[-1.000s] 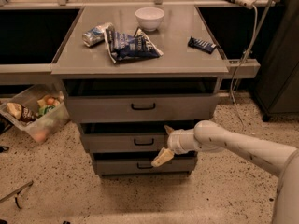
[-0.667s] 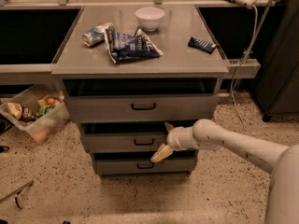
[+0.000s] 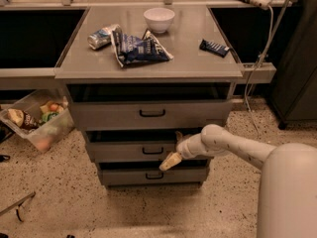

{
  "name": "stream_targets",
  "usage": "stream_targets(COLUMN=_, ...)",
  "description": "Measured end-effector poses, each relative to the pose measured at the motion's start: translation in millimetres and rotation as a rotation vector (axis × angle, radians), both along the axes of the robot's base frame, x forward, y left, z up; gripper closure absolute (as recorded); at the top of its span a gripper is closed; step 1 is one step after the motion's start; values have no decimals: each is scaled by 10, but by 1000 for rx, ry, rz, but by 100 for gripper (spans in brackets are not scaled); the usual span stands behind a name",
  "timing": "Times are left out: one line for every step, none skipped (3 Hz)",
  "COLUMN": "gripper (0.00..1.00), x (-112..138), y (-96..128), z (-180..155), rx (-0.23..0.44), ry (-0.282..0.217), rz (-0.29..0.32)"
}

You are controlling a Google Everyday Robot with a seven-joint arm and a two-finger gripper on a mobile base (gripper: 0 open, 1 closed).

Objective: Open middle drawer

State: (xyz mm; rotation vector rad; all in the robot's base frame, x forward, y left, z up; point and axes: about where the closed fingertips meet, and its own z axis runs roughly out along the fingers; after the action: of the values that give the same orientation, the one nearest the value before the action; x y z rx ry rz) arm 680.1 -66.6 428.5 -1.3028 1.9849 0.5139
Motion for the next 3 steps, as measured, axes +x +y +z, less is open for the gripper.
stream_targets(gripper=0, x=0, y=4, z=9, rx=-3, ry=12, rz=1)
stream_targets(gripper=0, x=-39, y=33, z=152, rx=-16, ry=84, rz=34)
stream_targets(gripper=0, x=-470, y=74, z=387, rx=-20, ry=228, rz=117)
